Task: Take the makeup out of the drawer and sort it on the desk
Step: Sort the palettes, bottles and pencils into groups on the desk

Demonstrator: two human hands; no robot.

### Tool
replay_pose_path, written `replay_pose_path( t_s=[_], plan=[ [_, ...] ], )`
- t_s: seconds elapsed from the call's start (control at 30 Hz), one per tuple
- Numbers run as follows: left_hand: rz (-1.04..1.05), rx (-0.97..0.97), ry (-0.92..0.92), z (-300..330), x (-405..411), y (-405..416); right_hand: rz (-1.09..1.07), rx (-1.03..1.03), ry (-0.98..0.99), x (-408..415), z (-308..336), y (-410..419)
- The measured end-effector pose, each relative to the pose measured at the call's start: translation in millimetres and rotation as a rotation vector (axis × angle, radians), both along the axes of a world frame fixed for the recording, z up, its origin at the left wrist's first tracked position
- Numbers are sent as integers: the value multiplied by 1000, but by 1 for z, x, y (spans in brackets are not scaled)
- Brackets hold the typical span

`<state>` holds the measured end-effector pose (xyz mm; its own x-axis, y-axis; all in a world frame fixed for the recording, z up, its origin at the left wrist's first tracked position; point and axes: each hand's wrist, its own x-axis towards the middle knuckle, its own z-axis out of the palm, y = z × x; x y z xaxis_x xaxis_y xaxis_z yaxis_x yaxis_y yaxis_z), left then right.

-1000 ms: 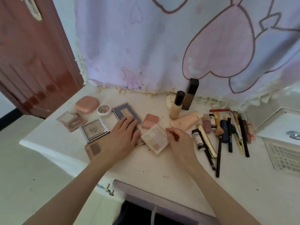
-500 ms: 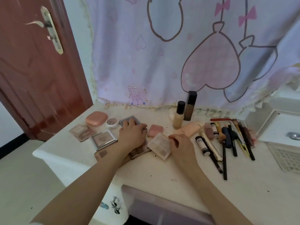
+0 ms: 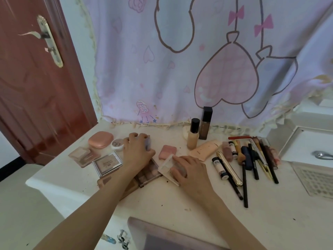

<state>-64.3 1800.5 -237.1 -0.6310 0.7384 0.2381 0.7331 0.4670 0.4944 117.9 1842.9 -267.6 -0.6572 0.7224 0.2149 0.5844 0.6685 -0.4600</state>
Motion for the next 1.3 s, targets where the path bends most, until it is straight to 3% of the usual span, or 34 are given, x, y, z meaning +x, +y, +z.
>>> replay_pose_path(
  t_s=[0.23, 0.37, 0.4, 0.5, 0.57, 0.67, 1.07, 1.2, 1.3],
  plan=[
    [12, 256, -300, 17, -6, -14, 2, 0, -29, 0, -1, -1],
    [141, 516, -878, 36, -18, -21, -6, -1, -49, -1, 1, -3],
    [135, 473, -895, 36, -20, -23, -10, -6, -49, -2, 2, -3],
    [-9, 189, -639, 28, -9, -31, -23, -6, -86, -3, 2, -4],
    [-104, 54, -566, 21, 3, -29, -25, -4, -94, -3, 3, -4],
    [-142, -5, -515, 16, 6, -22, -16, -21, -93, -3, 3, -2],
    [40, 180, -1261, 29, -4, -11, -36, -79, -13, -1, 4, -2],
    [7, 360, -1532, 41, -3, -2, -85, -166, 223, -4, 19, -2],
    [38, 420, -1710, 53, 0, 3, -55, -389, 456, -16, 44, -7]
  ],
)
